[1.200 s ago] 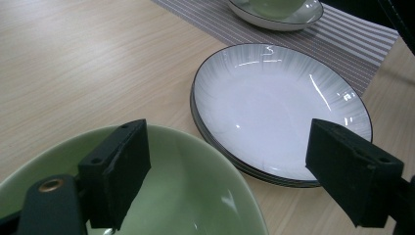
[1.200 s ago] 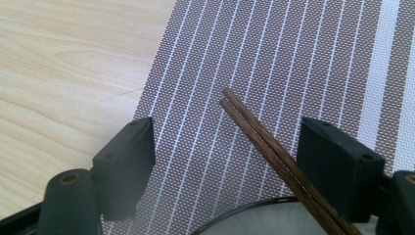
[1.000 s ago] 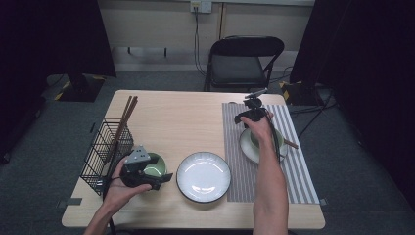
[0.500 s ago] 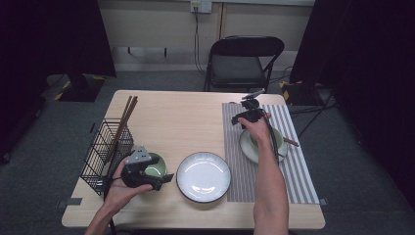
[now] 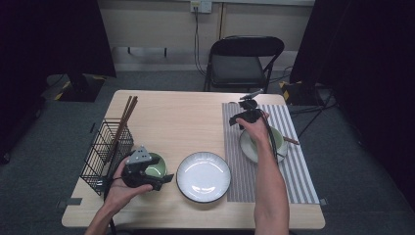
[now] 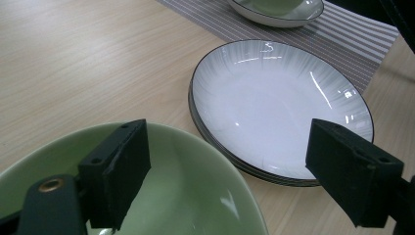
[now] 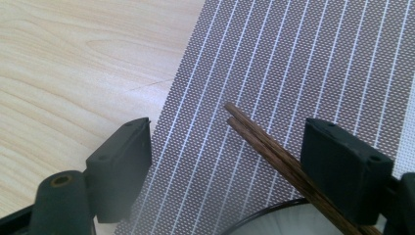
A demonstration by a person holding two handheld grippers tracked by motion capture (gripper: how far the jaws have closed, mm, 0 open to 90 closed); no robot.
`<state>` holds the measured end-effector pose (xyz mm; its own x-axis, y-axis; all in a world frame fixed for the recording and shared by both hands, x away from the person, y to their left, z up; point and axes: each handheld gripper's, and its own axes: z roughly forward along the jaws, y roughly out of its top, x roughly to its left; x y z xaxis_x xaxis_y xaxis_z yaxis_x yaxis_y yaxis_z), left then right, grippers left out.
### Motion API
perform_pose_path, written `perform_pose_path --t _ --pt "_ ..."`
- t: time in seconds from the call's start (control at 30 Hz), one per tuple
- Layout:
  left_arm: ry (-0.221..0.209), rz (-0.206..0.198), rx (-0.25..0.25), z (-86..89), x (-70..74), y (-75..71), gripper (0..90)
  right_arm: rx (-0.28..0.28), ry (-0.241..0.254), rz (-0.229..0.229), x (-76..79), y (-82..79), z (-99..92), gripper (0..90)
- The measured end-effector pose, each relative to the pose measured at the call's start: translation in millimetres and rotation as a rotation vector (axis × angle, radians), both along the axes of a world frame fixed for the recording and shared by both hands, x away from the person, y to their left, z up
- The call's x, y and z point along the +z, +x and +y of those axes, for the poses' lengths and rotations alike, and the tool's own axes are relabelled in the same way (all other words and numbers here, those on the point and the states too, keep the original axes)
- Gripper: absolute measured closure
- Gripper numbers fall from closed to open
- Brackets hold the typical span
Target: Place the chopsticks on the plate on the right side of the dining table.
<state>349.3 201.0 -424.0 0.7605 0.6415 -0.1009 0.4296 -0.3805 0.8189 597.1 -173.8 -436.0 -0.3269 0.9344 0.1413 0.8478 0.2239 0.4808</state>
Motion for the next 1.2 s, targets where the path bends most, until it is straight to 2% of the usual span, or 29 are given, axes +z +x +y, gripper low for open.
perform_pose_path --t 0.33,0.47,0.5,0.53,0.6,0.73,0.83,1.2 --pt "0.001 -0.001 -0.002 -0.6 -0.7 -0.1 16.2 0.021 -0.019 0.016 0.6 -4.1 1.6 19.6" --pt "0.001 -0.002 0.0 -0.4 -0.7 0.2 16.2 0.015 0.005 -0.038 4.1 -7.4 0.8 22.2" --pt "-0.005 0.005 0.004 -1.0 -1.1 -0.1 16.2 0.019 0.019 -0.038 5.1 -7.5 1.2 22.1" --pt "-0.001 0.005 0.005 -1.1 -1.2 -0.2 16.2 0.024 0.011 -0.039 5.0 -7.2 1.8 22.0" --pt "0.004 0.002 -0.001 -1.4 -1.1 -0.2 16.2 0.031 -0.004 -0.032 4.4 -6.8 3.5 21.4" --pt "0.0 -0.001 0.0 -1.0 -1.1 -0.2 16.2 0.025 0.007 -0.018 0.7 -6.0 3.5 21.0" --pt "0.004 0.0 0.002 -0.6 -1.1 -0.2 16.2 0.026 -0.004 -0.005 -2.8 -6.7 4.4 19.8" --pt "0.003 -0.002 0.0 -1.5 -0.5 -0.5 16.2 0.042 -0.001 -0.002 -0.3 -10.4 6.5 20.1"
